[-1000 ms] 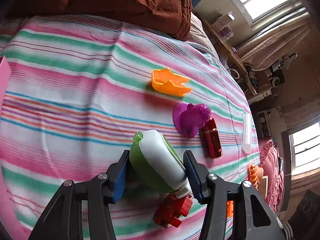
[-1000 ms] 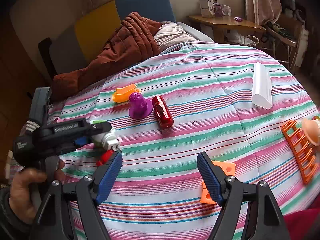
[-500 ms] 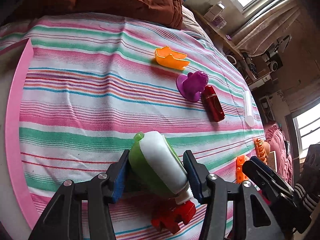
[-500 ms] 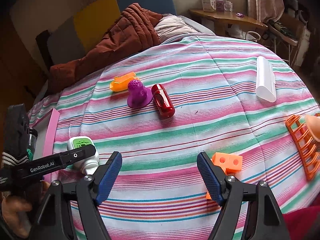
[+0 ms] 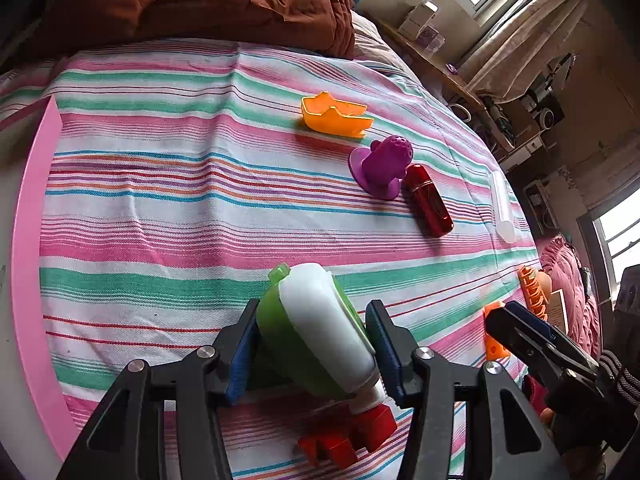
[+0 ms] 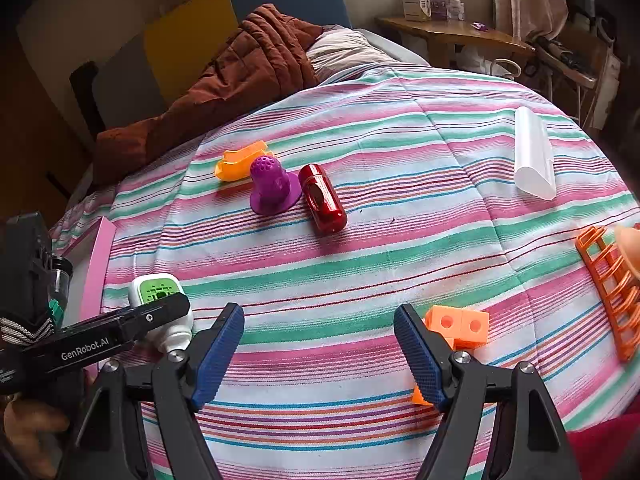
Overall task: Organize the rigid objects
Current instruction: 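Lift the green-white bottle with the left tool while the right tool grasps the orange scoop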
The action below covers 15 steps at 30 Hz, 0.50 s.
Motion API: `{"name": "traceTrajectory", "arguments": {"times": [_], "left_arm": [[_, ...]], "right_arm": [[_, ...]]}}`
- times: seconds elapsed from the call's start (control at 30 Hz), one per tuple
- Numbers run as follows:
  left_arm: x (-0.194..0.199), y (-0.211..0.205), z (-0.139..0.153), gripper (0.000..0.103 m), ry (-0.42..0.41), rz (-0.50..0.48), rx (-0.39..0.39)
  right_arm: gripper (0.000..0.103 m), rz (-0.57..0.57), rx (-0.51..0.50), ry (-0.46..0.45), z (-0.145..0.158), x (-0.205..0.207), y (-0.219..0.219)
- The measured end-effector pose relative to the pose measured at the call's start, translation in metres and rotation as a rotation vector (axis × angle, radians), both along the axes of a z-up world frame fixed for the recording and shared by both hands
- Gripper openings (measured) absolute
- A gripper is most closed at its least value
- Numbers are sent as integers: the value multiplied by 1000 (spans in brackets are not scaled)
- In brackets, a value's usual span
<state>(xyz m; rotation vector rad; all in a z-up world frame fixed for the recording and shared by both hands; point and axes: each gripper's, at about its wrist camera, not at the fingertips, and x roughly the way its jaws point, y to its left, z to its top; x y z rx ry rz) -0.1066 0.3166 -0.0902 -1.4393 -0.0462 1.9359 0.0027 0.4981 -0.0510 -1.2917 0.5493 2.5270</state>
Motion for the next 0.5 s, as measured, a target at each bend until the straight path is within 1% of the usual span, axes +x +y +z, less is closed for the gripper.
{"name": "traceTrajectory", "arguments": {"times": [0.07, 0.13, 0.23, 0.33, 0.4, 0.47, 0.5], "left_arm": [[1, -1, 0, 53, 4, 3, 8], [1, -1, -1, 53, 6, 1, 10], [-1, -2, -2, 53, -8, 3, 21], [-1, -4, -2, 53, -13, 2, 40], [0, -5, -3, 53, -10, 1, 48], [0, -6, -4, 53, -15, 5, 57], [-1, -6, -4, 53, -18, 5, 61]], "right_arm": [[78, 1, 0, 5, 1, 0, 1], [78, 15, -20, 15, 5, -4, 2], [78, 37, -29, 33, 17, -25, 5], [78, 94, -23, 49, 28, -63, 3], [79, 145, -17, 38, 31, -95, 0], [87, 196, -4, 12, 30, -128, -7], [88, 222, 12, -4, 29, -145, -11]]}}
